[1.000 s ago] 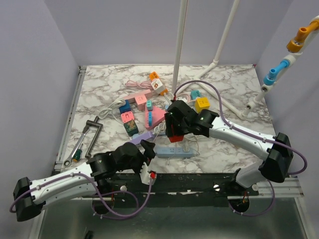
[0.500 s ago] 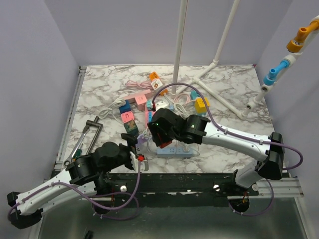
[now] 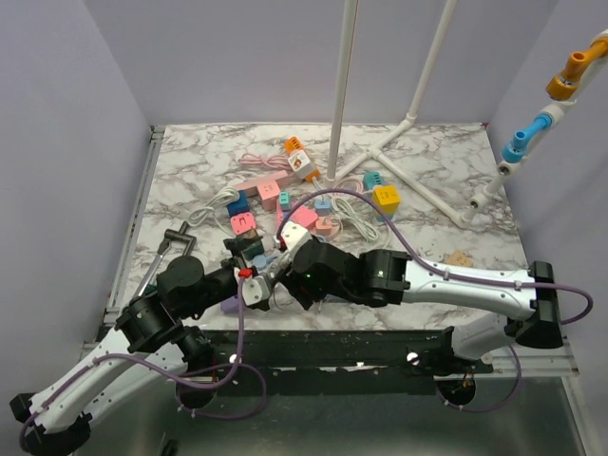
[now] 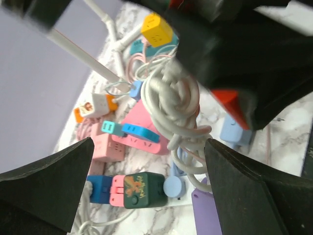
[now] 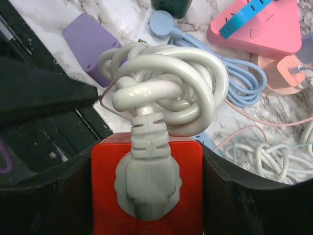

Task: Pull the plug off the socket
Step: Remove the socket from the socket.

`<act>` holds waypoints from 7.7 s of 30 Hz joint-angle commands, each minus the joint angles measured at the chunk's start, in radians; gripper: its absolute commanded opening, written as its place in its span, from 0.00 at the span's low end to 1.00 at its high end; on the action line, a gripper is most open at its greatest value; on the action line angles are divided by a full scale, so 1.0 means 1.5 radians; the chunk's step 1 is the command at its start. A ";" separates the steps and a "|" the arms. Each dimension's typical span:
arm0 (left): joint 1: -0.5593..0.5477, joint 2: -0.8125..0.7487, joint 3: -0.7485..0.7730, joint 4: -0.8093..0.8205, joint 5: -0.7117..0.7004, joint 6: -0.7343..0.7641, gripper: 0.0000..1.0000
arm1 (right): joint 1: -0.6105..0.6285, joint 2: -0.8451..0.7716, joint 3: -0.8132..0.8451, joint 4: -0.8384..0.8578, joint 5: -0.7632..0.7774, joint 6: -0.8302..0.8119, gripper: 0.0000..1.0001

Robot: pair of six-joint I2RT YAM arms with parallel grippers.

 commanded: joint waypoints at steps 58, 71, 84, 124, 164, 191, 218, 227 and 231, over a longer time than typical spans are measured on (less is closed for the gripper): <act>0.189 0.236 0.126 0.014 0.409 -0.023 0.00 | 0.043 -0.176 -0.166 0.310 0.090 -0.131 1.00; 0.188 0.166 0.178 0.000 0.364 -0.034 0.00 | 0.042 -0.402 -0.314 0.340 0.073 0.049 1.00; 0.188 0.104 0.212 -0.013 0.310 -0.054 0.00 | 0.033 -0.385 -0.410 0.576 -0.008 0.152 1.00; 0.188 0.067 0.263 0.054 0.156 -0.067 0.00 | -0.169 -0.153 -0.506 1.171 -0.355 0.546 1.00; 0.182 0.071 0.255 0.021 0.145 -0.086 0.04 | -0.171 -0.058 -0.403 1.087 -0.202 0.531 0.43; 0.181 0.125 0.276 -0.188 0.221 0.045 0.75 | -0.161 -0.116 -0.104 0.397 -0.173 0.078 0.16; 0.141 0.125 0.187 -0.155 0.068 0.077 0.44 | -0.110 -0.096 -0.041 0.377 -0.085 0.093 0.13; 0.131 0.138 0.182 -0.163 0.057 0.071 0.48 | -0.110 -0.091 -0.029 0.376 -0.054 0.123 0.12; 0.130 0.144 0.182 -0.139 0.041 0.086 0.44 | -0.106 -0.082 -0.017 0.379 -0.068 0.123 0.12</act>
